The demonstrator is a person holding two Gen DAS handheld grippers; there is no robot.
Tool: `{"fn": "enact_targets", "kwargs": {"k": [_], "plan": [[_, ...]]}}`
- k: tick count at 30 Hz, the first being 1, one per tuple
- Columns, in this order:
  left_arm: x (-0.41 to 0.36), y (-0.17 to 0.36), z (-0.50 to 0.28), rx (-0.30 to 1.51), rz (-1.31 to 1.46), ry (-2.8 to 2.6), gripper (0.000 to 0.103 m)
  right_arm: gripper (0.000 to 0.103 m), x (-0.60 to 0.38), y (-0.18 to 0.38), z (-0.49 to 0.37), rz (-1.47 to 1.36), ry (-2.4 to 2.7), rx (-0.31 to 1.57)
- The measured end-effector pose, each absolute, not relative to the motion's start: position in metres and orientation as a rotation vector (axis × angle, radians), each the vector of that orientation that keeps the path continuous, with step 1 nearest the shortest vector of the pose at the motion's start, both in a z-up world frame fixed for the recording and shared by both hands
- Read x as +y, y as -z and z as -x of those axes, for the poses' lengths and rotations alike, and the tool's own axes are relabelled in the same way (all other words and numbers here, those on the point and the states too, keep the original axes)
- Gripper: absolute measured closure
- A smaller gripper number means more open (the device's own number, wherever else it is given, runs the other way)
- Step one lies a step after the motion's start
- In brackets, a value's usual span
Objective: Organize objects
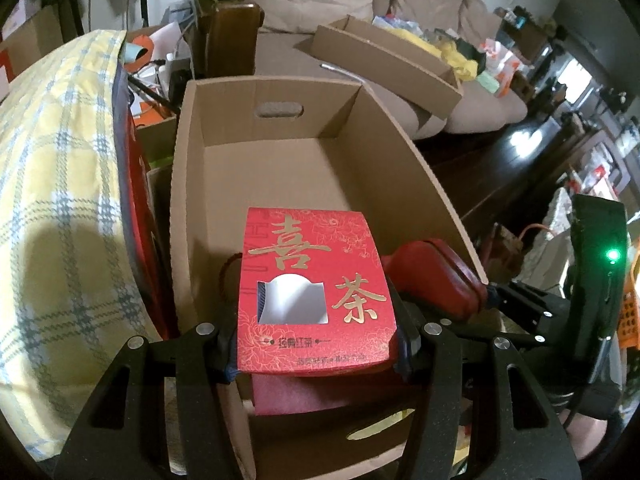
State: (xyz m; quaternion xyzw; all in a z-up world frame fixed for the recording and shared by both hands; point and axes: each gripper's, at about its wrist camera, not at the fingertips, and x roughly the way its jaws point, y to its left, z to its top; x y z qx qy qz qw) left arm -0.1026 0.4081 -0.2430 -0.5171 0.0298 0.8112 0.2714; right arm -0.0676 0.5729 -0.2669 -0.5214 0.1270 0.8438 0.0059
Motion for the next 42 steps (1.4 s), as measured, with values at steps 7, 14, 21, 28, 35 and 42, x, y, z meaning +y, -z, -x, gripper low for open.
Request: {"fn": "enact_targets", "kwargs": {"k": [7,14,21,28,35,42], "plan": [[0.409,0.246,0.102,0.083,1.398,-2.177,0.05,0.039,0.57,0.269,0.068,1.652,-2.638,0.373],[0.409,0.246,0.103,0.079,1.408,-2.176,0.05,0.039,0.567,0.271,0.069,1.666,-2.632,0.357],[0.407,0.247,0.104,0.067,1.419,-2.176,0.049,0.039,0.565,0.274,0.069,1.678,-2.618,0.313],[0.405,0.248,0.105,0.042,1.443,-2.165,0.05,0.038,0.563,0.274,0.069,1.683,-2.619,0.3],[0.401,0.246,0.106,0.011,1.455,-2.158,0.049,0.037,0.561,0.275,0.07,1.688,-2.619,0.281],[0.392,0.238,0.105,-0.007,1.419,-2.192,0.049,0.036,0.564,0.27,0.068,1.635,-2.639,0.305]]}}
